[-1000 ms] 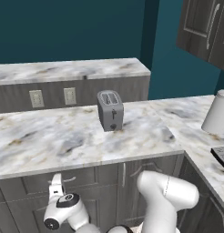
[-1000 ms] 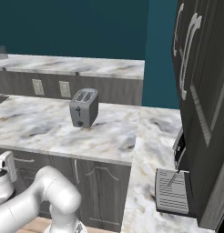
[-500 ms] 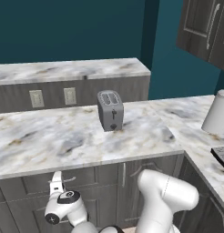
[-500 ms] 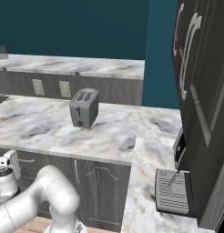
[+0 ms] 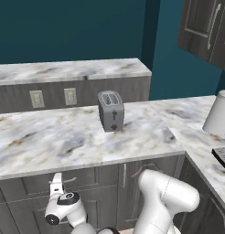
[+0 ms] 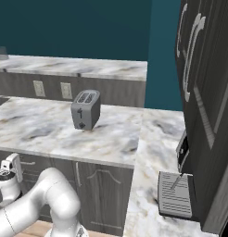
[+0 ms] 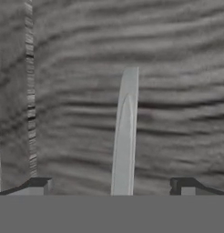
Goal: Take the tongs from the drawer on the left and place them on the dining counter next to the tray containing the kebab skewer.
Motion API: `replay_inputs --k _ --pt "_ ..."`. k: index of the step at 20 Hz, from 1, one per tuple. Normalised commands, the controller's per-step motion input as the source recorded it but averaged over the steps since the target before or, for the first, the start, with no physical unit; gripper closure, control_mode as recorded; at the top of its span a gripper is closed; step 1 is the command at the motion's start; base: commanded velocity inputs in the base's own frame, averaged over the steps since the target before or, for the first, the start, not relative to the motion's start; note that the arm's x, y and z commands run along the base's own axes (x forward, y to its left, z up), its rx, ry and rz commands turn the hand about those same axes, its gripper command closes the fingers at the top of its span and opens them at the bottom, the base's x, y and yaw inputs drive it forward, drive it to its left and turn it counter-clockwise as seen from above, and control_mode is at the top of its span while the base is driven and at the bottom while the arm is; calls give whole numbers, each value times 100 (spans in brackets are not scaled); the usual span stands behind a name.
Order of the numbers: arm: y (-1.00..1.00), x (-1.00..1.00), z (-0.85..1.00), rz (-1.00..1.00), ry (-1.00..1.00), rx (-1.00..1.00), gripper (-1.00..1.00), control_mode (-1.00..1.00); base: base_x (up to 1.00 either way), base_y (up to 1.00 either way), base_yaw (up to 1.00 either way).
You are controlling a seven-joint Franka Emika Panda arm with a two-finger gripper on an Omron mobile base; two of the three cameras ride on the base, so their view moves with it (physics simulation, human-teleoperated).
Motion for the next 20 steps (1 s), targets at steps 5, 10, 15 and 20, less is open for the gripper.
replay_inputs --k 5,10,15,20 --pt "2 21 -7 0 0 0 -100 -100 0 0 0" --pt "0 12 0 0 0 0 -100 -100 0 0 0" --pt "0 7 -1 0 0 0 -100 -100 0 0 0" --pt "0 5 -2 0 -5 0 -100 -100 0 0 0"
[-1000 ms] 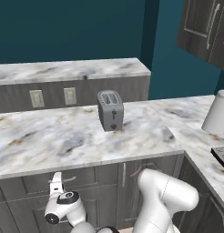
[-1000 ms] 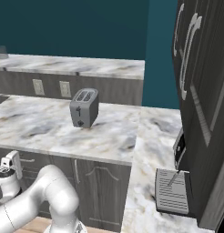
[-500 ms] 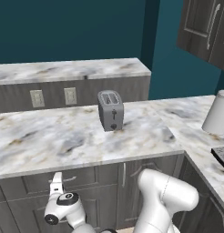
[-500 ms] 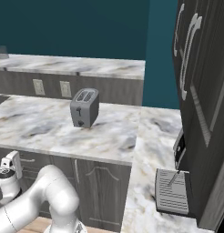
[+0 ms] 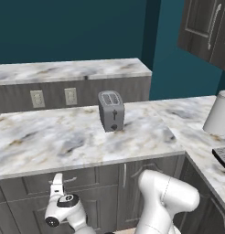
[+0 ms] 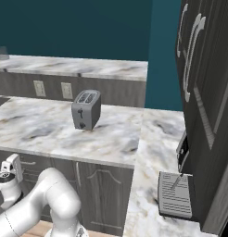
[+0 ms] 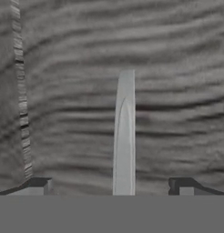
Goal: Take the tongs from the drawer on the left and place them on the dining counter next to the tray containing the kebab skewer.
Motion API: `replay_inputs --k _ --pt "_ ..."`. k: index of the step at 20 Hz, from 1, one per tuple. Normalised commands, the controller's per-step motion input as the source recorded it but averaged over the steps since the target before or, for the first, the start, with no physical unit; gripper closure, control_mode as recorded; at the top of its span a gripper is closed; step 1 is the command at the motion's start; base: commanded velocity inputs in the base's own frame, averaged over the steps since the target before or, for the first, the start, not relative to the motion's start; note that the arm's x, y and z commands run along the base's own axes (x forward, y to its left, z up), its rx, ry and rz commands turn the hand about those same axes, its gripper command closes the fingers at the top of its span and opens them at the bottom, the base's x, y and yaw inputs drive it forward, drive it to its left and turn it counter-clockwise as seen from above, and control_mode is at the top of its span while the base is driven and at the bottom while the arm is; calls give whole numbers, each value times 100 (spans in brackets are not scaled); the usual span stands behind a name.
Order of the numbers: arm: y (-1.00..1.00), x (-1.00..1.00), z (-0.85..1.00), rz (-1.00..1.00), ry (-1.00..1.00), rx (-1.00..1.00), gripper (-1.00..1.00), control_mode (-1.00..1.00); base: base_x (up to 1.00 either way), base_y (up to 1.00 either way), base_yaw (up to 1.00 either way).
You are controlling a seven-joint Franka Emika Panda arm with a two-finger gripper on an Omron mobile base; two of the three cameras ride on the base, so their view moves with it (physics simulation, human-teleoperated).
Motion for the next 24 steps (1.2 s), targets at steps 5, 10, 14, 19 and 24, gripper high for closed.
replay_inputs --k 5,10,14,19,24 --pt "0 0 0 0 0 0 -100 -100 0 0 0" --pt "0 0 0 0 0 0 100 -100 0 0 0" --pt "0 0 0 0 0 0 100 -100 0 0 0" --pt "0 0 0 0 0 0 100 -100 0 0 0" --pt "0 0 0 0 0 0 100 -100 0 0 0"
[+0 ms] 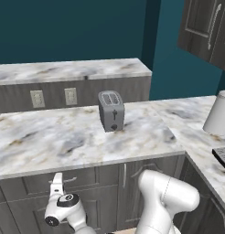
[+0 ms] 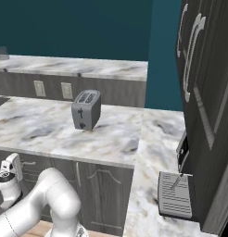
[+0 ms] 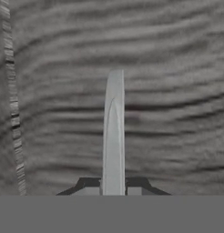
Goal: Take the tongs from the drawer on the left and place them on the dining counter next to the tray containing the kebab skewer.
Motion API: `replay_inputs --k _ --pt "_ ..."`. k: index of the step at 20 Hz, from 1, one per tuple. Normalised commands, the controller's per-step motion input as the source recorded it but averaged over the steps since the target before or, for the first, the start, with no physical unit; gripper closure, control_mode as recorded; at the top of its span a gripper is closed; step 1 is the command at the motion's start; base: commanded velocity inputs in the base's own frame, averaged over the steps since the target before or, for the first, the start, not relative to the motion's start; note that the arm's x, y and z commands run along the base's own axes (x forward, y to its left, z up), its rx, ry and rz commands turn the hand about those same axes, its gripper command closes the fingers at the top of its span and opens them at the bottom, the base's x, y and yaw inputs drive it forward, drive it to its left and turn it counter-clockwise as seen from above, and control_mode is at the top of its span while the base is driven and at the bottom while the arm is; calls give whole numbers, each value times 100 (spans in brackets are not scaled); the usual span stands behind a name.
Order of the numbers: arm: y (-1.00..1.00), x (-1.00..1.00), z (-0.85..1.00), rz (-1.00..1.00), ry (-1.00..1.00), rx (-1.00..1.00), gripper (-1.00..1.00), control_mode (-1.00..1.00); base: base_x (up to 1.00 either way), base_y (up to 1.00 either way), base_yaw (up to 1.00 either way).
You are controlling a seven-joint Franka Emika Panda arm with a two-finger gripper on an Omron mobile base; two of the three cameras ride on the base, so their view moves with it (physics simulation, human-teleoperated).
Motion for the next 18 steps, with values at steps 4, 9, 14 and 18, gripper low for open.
replay_inputs --k 4,9,14,18 --pt "0 -9 0 0 0 0 100 -100 0 0 0" --pt "0 -27 0 0 0 0 100 -100 0 0 0" --pt "0 -32 0 0 0 0 100 -100 0 0 0" --pt "0 -35 0 0 0 0 100 -100 0 0 0"
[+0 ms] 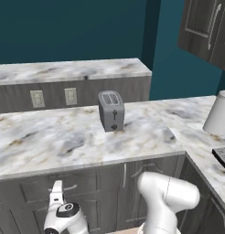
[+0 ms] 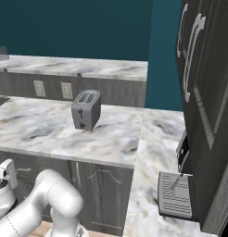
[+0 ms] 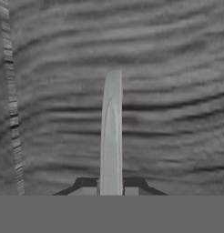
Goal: Take the tongs from the drawer on the left and place them on the dining counter next to the tray containing the kebab skewer.
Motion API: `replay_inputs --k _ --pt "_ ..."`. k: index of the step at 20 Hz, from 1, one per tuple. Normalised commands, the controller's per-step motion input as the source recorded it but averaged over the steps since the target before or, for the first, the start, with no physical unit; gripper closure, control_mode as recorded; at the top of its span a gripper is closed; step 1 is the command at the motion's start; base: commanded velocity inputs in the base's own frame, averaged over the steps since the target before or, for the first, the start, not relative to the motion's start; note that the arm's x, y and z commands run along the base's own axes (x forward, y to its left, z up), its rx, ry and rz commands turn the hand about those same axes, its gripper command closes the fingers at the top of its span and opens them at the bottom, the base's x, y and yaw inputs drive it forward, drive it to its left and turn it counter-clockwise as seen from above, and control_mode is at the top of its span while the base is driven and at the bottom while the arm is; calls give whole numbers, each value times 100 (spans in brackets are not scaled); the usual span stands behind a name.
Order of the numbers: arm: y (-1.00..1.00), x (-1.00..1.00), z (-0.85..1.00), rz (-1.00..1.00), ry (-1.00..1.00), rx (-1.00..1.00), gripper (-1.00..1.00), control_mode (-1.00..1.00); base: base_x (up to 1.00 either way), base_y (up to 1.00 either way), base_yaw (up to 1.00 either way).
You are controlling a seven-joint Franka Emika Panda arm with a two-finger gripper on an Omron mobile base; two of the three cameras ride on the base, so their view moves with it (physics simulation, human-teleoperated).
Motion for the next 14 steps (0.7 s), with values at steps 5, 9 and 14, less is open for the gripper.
replay_inputs --k 5,9,14 --pt "0 -41 0 0 0 0 100 -100 0 0 0" --pt "0 -46 0 0 0 0 100 -100 0 0 0" --pt "0 -52 0 0 0 0 100 -100 0 0 0"
